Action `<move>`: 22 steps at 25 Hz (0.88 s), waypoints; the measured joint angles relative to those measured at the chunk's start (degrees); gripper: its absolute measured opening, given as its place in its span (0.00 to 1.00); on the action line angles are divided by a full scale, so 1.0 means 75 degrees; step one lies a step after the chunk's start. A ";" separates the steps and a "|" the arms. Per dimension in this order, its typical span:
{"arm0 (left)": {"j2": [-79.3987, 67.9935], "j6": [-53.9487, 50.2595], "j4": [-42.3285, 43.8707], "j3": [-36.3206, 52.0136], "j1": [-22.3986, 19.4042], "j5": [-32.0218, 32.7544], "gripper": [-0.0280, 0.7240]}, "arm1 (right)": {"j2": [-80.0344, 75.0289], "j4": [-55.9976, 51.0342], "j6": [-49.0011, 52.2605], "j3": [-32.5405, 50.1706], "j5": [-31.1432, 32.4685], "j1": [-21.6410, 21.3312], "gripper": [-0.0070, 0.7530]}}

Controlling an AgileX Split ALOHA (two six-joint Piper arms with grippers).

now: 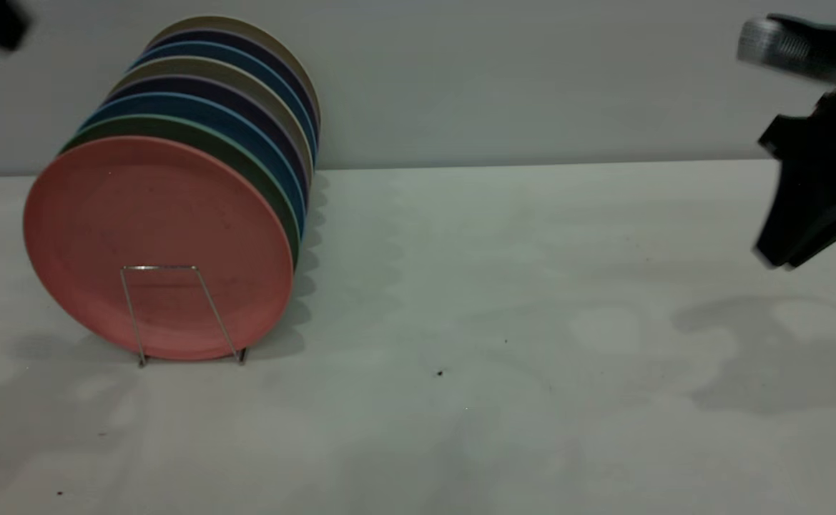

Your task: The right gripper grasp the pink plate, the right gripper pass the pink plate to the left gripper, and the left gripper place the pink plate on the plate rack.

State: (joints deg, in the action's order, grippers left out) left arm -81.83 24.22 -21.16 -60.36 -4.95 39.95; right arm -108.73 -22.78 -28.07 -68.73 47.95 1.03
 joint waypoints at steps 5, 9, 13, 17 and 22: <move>0.0413 -0.2875 0.2674 0.0000 -0.0200 0.1121 0.78 | 0.1178 0.2960 0.2616 0.0000 0.0534 0.0698 0.18; 0.1118 -0.3230 0.2986 0.0000 -0.0214 0.1885 0.78 | 0.2105 0.3414 0.3291 0.0037 0.1596 0.1074 0.20; 0.2100 -0.2732 0.2528 0.0194 -0.0214 0.2348 0.78 | 0.3289 0.3278 0.3164 0.0515 0.2107 0.1317 0.25; 0.3280 -0.2626 0.2328 0.0825 -0.0214 0.2446 0.78 | 0.4847 0.2891 0.2844 0.1221 0.2247 0.1387 0.36; 0.4747 -0.2604 0.2326 0.1963 -0.0214 0.2552 0.78 | 0.6656 0.2648 0.2770 0.1935 0.2600 0.1387 0.50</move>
State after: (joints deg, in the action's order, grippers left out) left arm -46.23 4.69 -3.71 -45.64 -6.56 59.08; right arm -58.81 -2.92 -7.30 -54.22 67.45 11.44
